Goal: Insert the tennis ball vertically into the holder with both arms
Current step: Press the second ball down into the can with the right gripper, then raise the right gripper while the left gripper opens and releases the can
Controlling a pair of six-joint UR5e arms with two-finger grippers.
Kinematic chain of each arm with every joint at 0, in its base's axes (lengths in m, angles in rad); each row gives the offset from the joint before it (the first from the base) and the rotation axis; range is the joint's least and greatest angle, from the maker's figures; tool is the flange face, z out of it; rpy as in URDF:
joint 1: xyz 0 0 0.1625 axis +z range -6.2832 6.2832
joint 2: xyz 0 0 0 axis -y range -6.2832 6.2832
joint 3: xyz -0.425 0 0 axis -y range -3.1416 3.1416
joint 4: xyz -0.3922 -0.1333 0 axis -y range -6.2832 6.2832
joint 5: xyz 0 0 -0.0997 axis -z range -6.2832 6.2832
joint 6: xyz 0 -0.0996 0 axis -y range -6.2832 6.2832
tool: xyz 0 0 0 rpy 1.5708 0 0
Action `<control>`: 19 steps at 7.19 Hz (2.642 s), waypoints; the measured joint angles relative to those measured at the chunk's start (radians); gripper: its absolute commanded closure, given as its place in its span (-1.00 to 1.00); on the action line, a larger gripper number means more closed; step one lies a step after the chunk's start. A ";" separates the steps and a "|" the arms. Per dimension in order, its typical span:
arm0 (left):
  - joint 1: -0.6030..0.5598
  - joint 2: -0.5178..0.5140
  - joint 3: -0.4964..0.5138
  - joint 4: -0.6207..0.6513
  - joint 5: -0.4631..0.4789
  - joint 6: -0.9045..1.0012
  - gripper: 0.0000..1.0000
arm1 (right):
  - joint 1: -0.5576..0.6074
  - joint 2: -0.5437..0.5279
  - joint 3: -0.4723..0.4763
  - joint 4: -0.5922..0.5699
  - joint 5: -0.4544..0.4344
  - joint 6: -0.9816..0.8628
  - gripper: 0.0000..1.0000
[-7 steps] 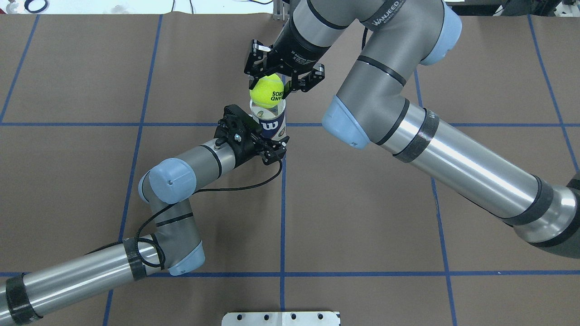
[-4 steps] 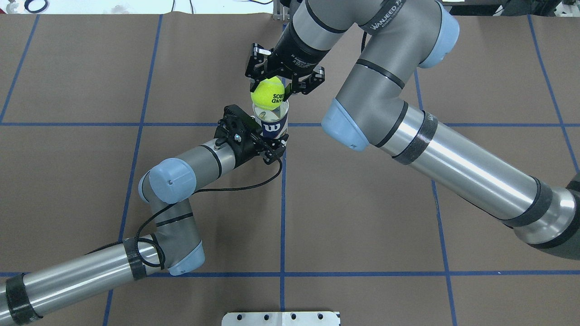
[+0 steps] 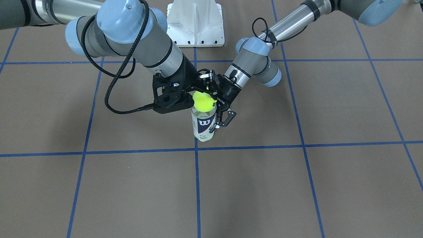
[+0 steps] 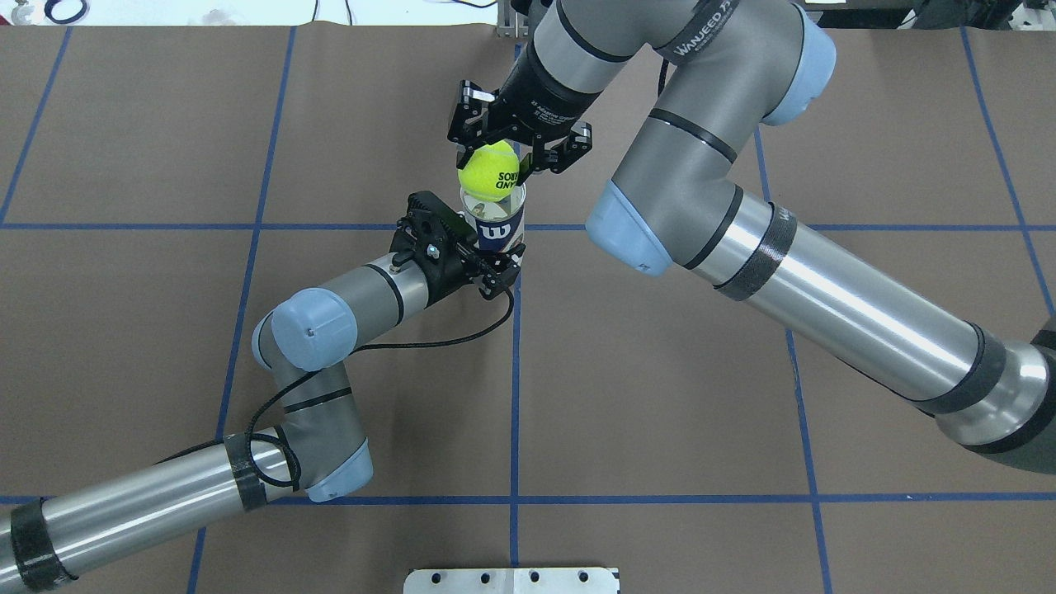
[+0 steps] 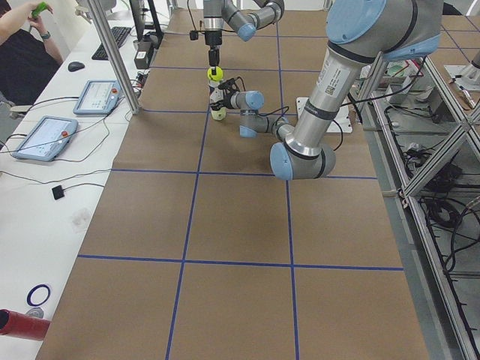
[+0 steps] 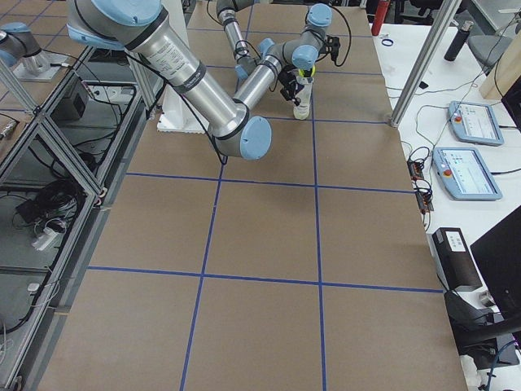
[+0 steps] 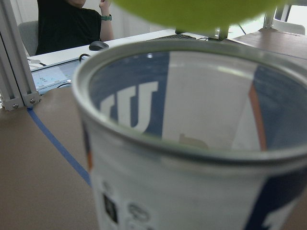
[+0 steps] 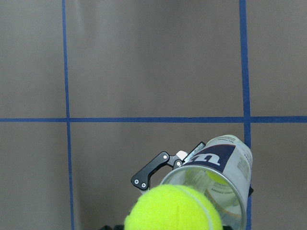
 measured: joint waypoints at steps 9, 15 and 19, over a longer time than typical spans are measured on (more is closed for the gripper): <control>-0.002 0.000 -0.002 0.002 0.001 0.004 -0.98 | 0.005 -0.006 0.011 0.000 0.002 0.001 -0.98; -0.009 0.040 -0.055 0.031 -0.071 0.006 -0.98 | 0.072 -0.011 0.099 -0.086 0.064 0.001 -0.98; -0.013 0.205 -0.207 0.031 -0.103 0.006 -0.98 | 0.107 -0.025 0.142 -0.126 0.098 0.002 -0.98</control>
